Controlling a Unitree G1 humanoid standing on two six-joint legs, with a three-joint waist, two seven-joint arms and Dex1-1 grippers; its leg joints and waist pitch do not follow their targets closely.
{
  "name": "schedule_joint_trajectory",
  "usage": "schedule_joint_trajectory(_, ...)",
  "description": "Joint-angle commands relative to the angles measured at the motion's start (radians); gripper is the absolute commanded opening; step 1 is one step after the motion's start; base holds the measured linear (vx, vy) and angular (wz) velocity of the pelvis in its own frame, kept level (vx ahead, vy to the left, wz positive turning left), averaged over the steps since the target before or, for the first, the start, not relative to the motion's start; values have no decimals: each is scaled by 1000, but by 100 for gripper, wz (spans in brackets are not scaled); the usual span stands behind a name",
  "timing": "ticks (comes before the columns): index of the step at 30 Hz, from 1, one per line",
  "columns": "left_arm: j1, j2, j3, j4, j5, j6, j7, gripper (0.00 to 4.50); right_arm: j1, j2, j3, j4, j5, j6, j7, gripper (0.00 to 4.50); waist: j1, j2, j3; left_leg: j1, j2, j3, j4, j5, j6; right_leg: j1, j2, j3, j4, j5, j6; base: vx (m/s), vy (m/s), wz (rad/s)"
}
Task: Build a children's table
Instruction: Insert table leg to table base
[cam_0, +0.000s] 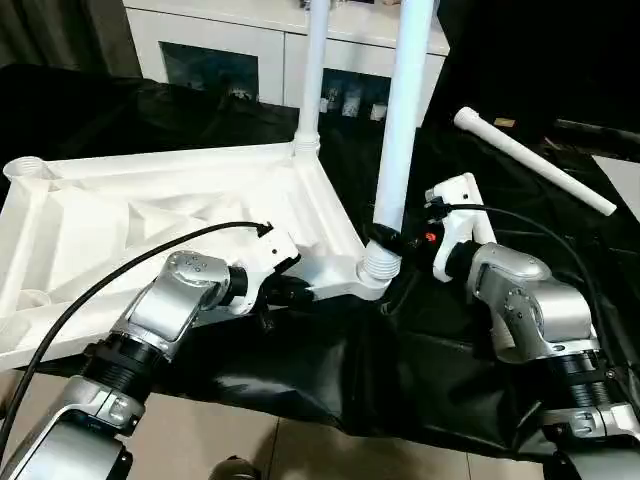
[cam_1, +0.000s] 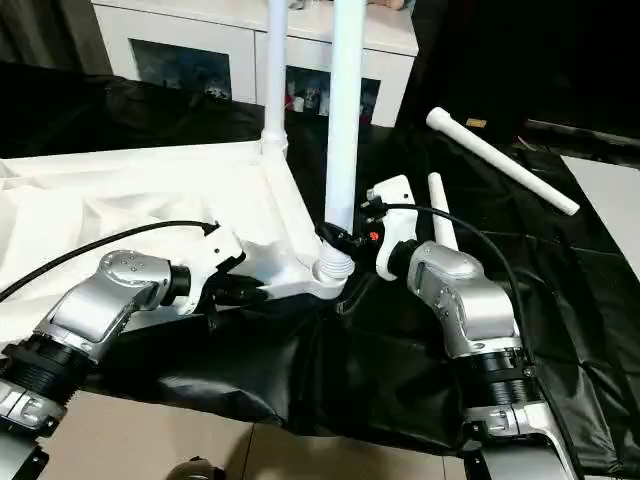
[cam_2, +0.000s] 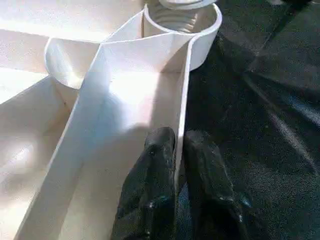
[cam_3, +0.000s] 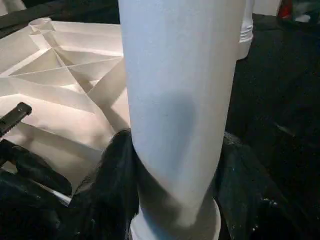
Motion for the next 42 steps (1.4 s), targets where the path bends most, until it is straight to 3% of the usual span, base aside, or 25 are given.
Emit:
schedule_joint_trajectory(1,4,-17,-22,1,10,10,-10,20,-6,3,-17,29,18,-3,8,185,-8,15,-71,28,33,-6,-79,-217,-44,43,-53,42,-65,-88,-204,0,0,0)
schedule_joint_trajectory(8,18,-21,-41,-14,26,7,-10,0,-10,-1,-4,51,16,21,36,185,-8,8,-71,25,34,-6,-79,-205,-36,45,-54,42,-65,-87,-202,0,0,0)
schedule_joint_trajectory(15,30,-4,-66,-22,55,-29,-24,0,-22,-3,3,103,7,25,49,185,-10,13,-72,26,34,-7,-79,-206,-37,44,-53,42,-65,-90,-200,0,0,0)
schedule_joint_trajectory(24,31,-6,-64,-24,66,-38,-24,0,-21,39,-79,193,65,34,28,185,-14,11,-71,27,35,-6,-80,-223,-40,43,-55,41,-67,-111,-208,0,0,0)
schedule_joint_trajectory(30,34,-9,-56,-24,70,-44,-15,0,70,67,-103,184,86,-8,50,185,-15,9,-69,26,36,-8,-83,-243,-39,42,-56,41,-71,-134,-199,0,0,0)
schedule_joint_trajectory(35,36,-13,-49,-21,73,-48,-6,0,169,110,-116,176,84,-117,40,185,-16,12,-68,30,37,-11,-90,-320,-51,36,-57,41,-83,-219,-176,0,0,0)
schedule_joint_trajectory(38,33,-16,-46,-17,75,-51,-3,0,200,132,-127,177,85,-170,28,185,-24,15,-58,40,39,-20,-98,-451,-70,25,-60,40,-101,-374,-151,0,0,0)
schedule_joint_trajectory(40,31,-17,-44,-14,76,-53,0,0,222,144,-127,175,72,-216,22,185,-27,14,-58,47,38,-24,-100,-496,-73,24,-64,40,-111,-439,-137,0,0,0)
schedule_joint_trajectory(42,31,-17,-43,-14,76,-54,1,0,232,148,-126,177,64,-240,19,185,-28,15,-61,45,40,-25,-102,-481,-69,25,-65,42,-111,-420,-136,0,0,0)
